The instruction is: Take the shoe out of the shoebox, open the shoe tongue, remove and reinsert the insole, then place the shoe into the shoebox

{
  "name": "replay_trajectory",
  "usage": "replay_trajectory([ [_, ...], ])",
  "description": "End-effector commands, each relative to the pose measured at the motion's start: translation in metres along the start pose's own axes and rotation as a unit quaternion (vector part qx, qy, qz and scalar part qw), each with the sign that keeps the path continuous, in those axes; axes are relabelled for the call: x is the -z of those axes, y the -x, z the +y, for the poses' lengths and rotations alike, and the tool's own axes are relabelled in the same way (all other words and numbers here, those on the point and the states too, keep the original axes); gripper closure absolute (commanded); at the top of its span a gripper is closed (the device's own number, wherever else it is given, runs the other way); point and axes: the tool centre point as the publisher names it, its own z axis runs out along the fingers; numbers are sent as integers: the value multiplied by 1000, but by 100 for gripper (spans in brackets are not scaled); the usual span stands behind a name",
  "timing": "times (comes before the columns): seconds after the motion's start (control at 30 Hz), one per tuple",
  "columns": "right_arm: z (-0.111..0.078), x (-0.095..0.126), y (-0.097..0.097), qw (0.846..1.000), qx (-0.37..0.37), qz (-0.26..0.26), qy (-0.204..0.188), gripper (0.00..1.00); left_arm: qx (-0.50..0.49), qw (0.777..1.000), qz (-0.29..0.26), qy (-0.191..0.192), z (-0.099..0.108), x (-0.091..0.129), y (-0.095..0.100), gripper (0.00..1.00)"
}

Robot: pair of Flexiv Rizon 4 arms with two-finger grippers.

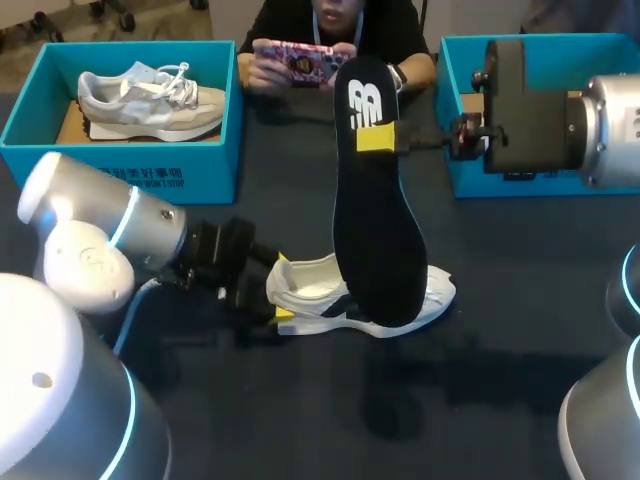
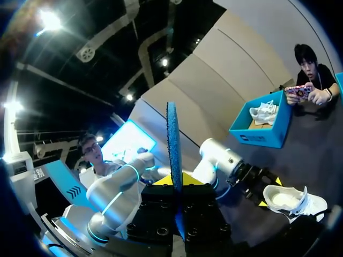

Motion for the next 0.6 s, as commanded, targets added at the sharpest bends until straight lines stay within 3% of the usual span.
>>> replay_trajectory([
  [0.03, 2, -4, 0, 1000, -1, -1, -1, 100, 3, 999, -6, 41, -6, 10, -5, 0],
  [0.3, 2, -4, 0, 1000, -1, -1, -1, 100, 3, 999, -6, 41, -6, 10, -5, 0],
  [0.6, 2, -4, 0, 1000, -1, -1, -1, 100, 0, 993, -10, 116, -25, 35, -4, 0],
])
